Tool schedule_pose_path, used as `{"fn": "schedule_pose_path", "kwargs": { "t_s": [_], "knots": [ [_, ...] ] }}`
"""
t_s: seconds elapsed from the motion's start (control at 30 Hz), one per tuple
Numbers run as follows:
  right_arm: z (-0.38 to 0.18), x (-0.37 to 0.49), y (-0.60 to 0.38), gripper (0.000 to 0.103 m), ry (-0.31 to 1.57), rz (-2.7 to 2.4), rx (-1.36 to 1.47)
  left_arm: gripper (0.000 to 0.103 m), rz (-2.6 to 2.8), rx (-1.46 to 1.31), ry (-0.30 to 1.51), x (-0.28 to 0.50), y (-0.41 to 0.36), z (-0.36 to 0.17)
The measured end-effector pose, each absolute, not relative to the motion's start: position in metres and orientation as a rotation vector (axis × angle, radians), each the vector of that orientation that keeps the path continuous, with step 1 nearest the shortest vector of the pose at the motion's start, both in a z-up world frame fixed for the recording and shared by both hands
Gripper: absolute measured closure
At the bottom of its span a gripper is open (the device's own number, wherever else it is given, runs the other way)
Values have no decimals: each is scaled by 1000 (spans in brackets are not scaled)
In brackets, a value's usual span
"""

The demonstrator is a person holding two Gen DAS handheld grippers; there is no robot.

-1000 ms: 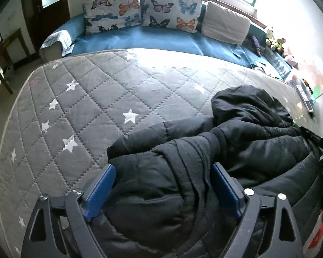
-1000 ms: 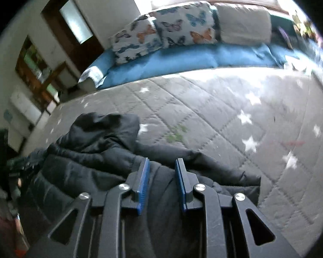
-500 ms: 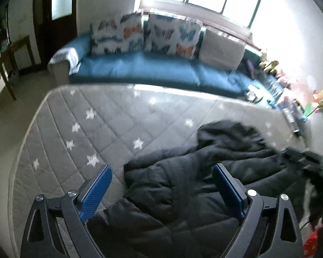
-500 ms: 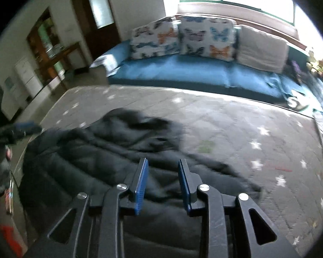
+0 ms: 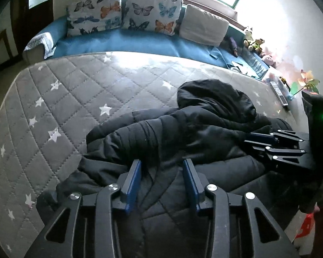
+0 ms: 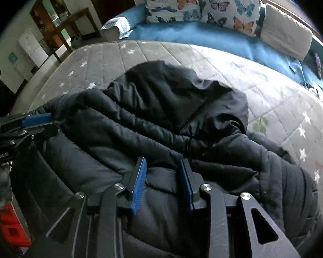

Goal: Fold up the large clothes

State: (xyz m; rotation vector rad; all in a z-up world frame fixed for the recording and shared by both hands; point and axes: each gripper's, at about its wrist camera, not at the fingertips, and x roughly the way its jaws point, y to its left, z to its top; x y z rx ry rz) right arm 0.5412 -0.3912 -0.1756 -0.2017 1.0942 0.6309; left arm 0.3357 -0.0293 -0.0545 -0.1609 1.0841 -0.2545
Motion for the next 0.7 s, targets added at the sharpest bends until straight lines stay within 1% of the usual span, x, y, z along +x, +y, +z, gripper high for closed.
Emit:
{"fn": "schedule_pose_path", "kwargs": {
  "t_s": [0.17,0.27,0.47,0.57,0.7],
  "knots": [
    [-173,532,-387,68,1061,603,-264,59,-245,-143,1091,336,-35,-54],
    [-157,516,-390,68,1022,595,-266,59,-258,-156,1055,324,-29,-38],
    [-122,467,-385,67,987,673,-297,59,-279,-142,987,275,-27,2],
    [-118,441,-372,67,992,725,-336,59,-286,-120,1000,250,-33,3],
    [-130,421,-358,67,1006,739,-393,59,-302,-113,1025,227,-36,-10]
  ]
}}
